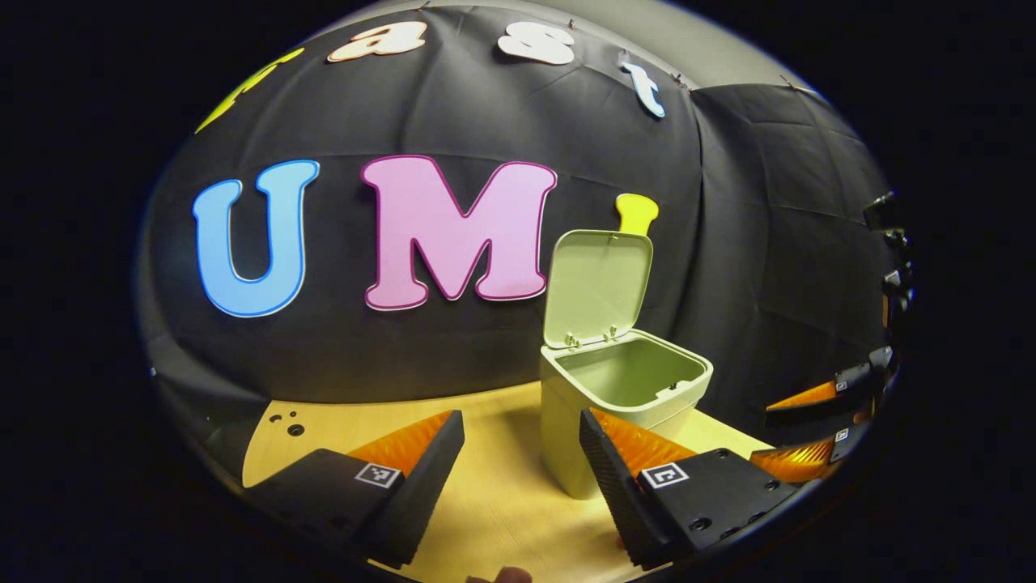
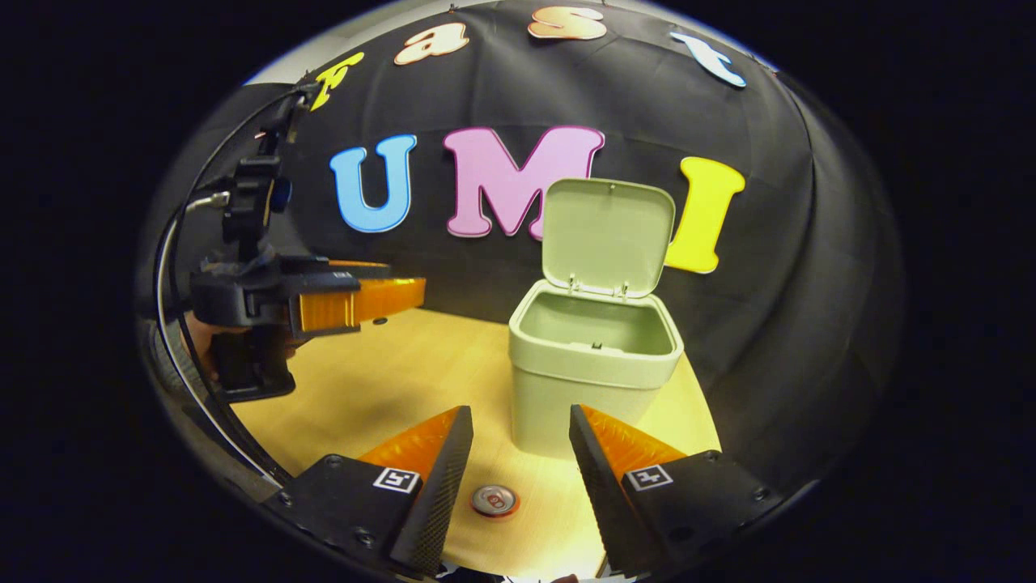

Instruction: Press the lid of the desktop garbage bin to open it, pick up the crumpled paper on the desktop and throw it into the bin, then pick up the pop can on the desktop and drop it into the bin, and finally close the garbage bin lid.

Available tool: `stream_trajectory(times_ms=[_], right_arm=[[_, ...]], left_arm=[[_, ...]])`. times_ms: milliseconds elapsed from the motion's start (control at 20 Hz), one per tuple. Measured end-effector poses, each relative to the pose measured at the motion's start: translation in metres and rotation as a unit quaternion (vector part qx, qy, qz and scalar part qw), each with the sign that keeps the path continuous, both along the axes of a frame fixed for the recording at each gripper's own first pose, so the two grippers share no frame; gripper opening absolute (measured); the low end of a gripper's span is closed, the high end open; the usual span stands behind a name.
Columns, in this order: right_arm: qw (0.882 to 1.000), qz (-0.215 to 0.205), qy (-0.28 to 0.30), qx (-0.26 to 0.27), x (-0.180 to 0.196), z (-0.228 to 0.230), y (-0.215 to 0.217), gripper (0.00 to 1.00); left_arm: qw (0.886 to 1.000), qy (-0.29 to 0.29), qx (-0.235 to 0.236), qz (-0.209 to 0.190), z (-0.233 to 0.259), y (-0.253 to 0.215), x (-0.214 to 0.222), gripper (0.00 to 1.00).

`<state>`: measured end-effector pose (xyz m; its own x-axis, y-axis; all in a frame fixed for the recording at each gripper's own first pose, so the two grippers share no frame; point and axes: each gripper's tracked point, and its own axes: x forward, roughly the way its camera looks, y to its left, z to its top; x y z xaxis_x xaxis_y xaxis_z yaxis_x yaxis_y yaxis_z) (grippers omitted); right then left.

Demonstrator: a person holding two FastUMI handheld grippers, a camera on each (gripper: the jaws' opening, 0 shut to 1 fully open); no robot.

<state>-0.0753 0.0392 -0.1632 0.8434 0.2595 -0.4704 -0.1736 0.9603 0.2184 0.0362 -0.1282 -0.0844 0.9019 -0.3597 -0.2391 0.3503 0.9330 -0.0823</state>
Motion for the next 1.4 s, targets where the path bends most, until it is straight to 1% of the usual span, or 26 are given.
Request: stream_trajectory(times_ms=[250,600,750,800,850,1000,1350,1400], right_arm=[[0.999,0.024,0.037,0.002,-0.011,-0.034,0.016,0.77],[0.995,0.058,0.081,0.007,-0.022,-0.080,0.041,0.77],[0.992,0.066,0.103,0.001,-0.031,-0.103,0.045,0.77],[0.991,0.070,0.110,-0.003,-0.033,-0.112,0.046,0.77],[0.990,0.074,0.117,-0.008,-0.033,-0.120,0.047,0.77],[0.987,0.081,0.138,-0.012,-0.039,-0.143,0.050,0.77],[0.983,0.086,0.164,-0.018,-0.042,-0.172,0.056,0.77],[0.982,0.089,0.168,-0.019,-0.043,-0.175,0.057,0.77]], left_arm=[[1.000,0.016,0.003,0.021,-0.014,0.025,-0.017,0.92],[0.999,0.032,0.008,0.043,-0.027,0.047,-0.033,0.92],[0.998,0.036,0.012,0.051,-0.030,0.057,-0.036,0.93],[0.998,0.038,0.013,0.053,-0.031,0.060,-0.036,0.94],[0.998,0.039,0.013,0.057,-0.031,0.063,-0.036,0.92],[0.997,0.043,0.014,0.067,-0.032,0.072,-0.038,0.93],[0.995,0.051,0.020,0.081,-0.038,0.085,-0.042,0.92],[0.995,0.053,0.022,0.082,-0.040,0.087,-0.043,0.95]])
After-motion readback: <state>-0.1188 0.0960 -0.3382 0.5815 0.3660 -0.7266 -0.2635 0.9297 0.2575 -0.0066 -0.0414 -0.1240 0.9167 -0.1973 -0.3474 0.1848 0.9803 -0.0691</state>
